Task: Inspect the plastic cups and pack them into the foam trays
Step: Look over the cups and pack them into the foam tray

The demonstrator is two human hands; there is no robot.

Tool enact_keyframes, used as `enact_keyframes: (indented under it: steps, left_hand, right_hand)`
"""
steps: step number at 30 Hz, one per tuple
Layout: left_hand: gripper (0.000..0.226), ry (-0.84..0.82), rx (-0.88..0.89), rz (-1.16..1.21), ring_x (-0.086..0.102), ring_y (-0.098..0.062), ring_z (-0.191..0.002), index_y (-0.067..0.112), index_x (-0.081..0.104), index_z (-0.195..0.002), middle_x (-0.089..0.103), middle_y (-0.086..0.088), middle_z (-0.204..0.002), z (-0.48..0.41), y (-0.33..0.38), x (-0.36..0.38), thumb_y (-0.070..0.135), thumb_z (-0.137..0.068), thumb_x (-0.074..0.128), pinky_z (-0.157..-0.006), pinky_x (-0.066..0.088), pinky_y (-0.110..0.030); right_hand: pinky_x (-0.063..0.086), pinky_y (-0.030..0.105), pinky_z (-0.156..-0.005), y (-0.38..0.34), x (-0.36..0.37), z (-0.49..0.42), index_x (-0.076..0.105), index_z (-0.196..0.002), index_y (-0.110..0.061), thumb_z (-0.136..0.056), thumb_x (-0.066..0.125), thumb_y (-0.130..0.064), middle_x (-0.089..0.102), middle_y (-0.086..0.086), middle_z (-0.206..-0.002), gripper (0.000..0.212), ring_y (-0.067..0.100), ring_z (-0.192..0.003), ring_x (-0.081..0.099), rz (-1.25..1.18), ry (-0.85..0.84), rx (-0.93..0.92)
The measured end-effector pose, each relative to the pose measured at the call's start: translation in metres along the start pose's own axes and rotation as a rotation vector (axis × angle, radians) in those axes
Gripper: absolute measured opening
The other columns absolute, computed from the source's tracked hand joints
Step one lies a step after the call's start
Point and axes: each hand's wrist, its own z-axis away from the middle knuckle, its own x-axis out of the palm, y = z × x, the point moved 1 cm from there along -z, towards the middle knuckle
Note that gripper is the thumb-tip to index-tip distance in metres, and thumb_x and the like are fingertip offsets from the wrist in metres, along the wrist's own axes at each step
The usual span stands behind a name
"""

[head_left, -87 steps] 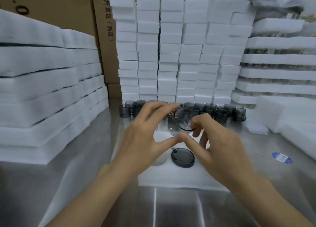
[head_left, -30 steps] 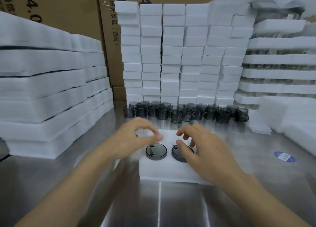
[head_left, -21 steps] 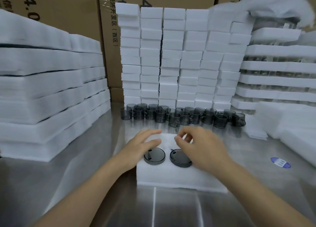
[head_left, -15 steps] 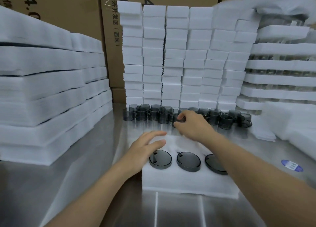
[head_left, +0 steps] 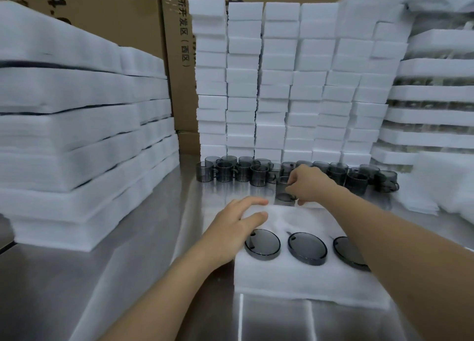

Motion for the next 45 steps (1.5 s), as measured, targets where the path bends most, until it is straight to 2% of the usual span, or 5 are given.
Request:
enact_keyframes:
  steps: [8, 13, 26, 35, 45]
  left_hand:
    - [0.052, 0.190, 0.155, -0.263, 0.051, 0.001, -0.130, 0.054, 0.049, -0.144, 0.055, 0.024, -0.135, 0.007, 0.024, -0.007, 0.044, -0.098, 0.072, -0.105, 0.043, -0.030]
    - [0.068, 0.276, 0.377, -0.231, 0.055, 0.007, -0.127, 0.053, 0.051, -0.144, 0.061, 0.031, -0.132, 0.020, 0.056, 0.009, 0.052, -0.084, 0.083, -0.096, 0.041, -0.011]
    - [0.063, 0.530, 0.637, -0.073, 0.059, -0.011, -0.128, 0.040, 0.056, -0.146, 0.057, 0.019, -0.138, 0.049, 0.080, 0.037, 0.026, -0.091, 0.086, -0.084, 0.056, -0.027]
    - [0.066, 0.585, 0.623, 0.034, 0.061, -0.019, -0.129, 0.039, 0.054, -0.149, 0.059, 0.020, -0.133, 0.053, 0.089, 0.038, 0.029, -0.090, 0.083, -0.086, 0.058, -0.031]
    - [0.069, 0.611, 0.636, 0.026, 0.058, -0.016, -0.133, 0.035, 0.050, -0.154, 0.052, 0.015, -0.141, 0.054, 0.093, 0.035, 0.025, -0.094, 0.084, -0.086, 0.059, -0.025]
  right_hand:
    - [0.059, 0.036, -0.071, 0.016, -0.031, 0.101, 0.071, -0.102, -0.037, -0.100, 0.071, -0.031, 0.068, -0.017, -0.080, 0.007, 0.002, -0.065, 0.066, -0.176, 0.408, -0.335]
    - [0.052, 0.023, -0.064, 0.017, -0.019, 0.169, 0.068, -0.114, -0.039, -0.097, 0.069, -0.034, 0.064, -0.020, -0.098, 0.018, 0.006, -0.079, 0.065, -0.267, 0.579, -0.620]
    - [0.052, 0.010, -0.069, 0.020, -0.006, 0.184, 0.053, -0.105, -0.033, -0.092, 0.076, -0.017, 0.061, -0.017, -0.102, 0.030, 0.003, -0.086, 0.064, -0.577, 0.856, -0.685]
    - [0.054, 0.013, -0.081, 0.020, -0.013, 0.187, 0.068, -0.097, -0.003, -0.088, 0.073, 0.013, 0.061, 0.003, -0.108, 0.019, 0.007, -0.097, 0.059, -0.396, 0.994, -0.857]
    - [0.057, 0.027, -0.090, 0.018, -0.012, 0.188, 0.074, -0.101, -0.001, -0.093, 0.071, 0.009, 0.063, 0.008, -0.117, 0.013, 0.015, -0.101, 0.065, -0.330, 1.010, -0.848]
